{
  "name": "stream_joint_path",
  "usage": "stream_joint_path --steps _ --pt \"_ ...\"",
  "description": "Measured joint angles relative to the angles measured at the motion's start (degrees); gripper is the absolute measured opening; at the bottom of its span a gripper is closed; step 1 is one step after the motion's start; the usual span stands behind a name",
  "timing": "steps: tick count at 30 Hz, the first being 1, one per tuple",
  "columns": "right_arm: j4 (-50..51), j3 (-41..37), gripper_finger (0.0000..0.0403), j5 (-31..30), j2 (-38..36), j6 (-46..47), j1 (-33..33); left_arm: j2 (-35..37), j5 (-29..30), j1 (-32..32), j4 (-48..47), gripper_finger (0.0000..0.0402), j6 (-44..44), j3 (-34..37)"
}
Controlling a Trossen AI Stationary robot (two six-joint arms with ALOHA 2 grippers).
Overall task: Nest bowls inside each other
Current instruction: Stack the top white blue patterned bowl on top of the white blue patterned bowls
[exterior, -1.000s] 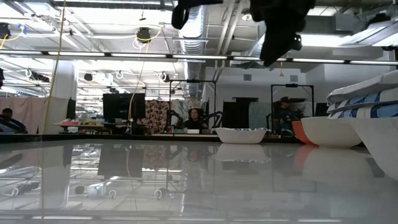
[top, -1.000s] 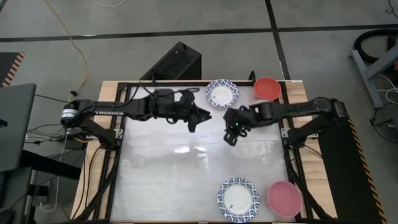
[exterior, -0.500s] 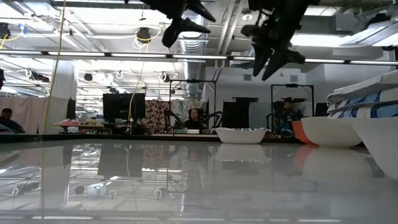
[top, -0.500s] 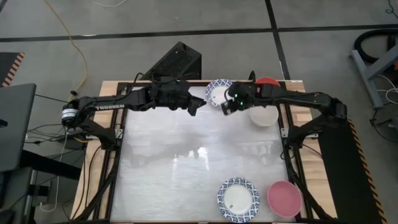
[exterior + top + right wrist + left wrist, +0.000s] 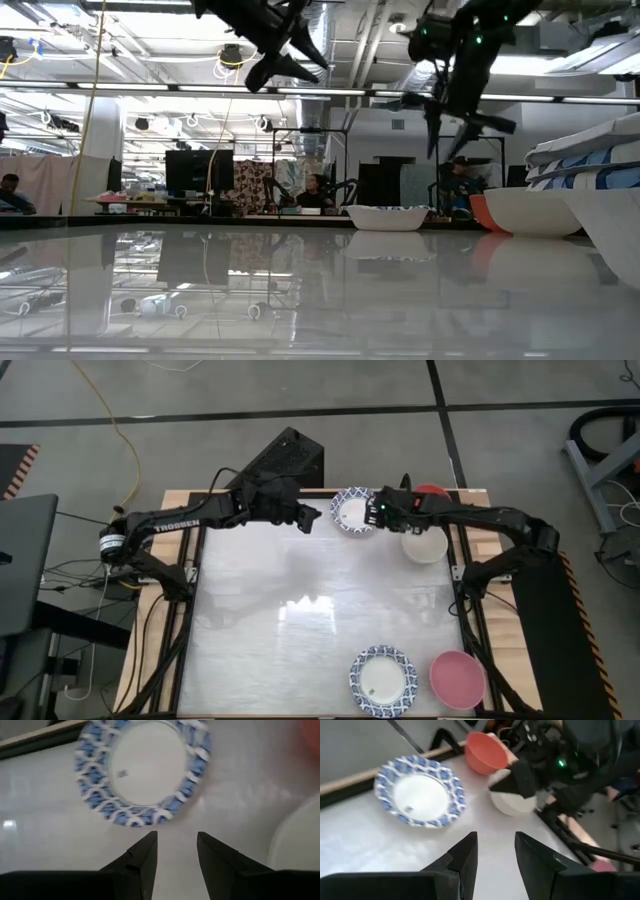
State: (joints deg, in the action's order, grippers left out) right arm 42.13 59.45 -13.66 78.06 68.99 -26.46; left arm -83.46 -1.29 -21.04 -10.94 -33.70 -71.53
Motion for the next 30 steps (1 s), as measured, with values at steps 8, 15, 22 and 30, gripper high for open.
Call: stream_joint_path --steps 8,15,22,30 --pt "-15.0 -9.1 0.0162 -0.5 0.0 11.4 0.4 0.0 0.2 -3.8 -2.1 0.0119 5.8 0.0" --pt "-19.4 -12.6 0.0162 -6.1 0.0 21.1 2.6 0.0 0.2 -6.1 -3.2 0.0119 9.3 0.0" --pt "-19.2 -12.9 0.0162 -6.5 1.1 22.7 3.1 0.0 0.1 -7.8 -2.7 0.0119 10.8 0.0" --pt "-25.3 -12.9 0.0162 -6.4 8.5 25.1 3.3 0.0 0.5 -8.0 -1.4 0.0119 16.1 0.0"
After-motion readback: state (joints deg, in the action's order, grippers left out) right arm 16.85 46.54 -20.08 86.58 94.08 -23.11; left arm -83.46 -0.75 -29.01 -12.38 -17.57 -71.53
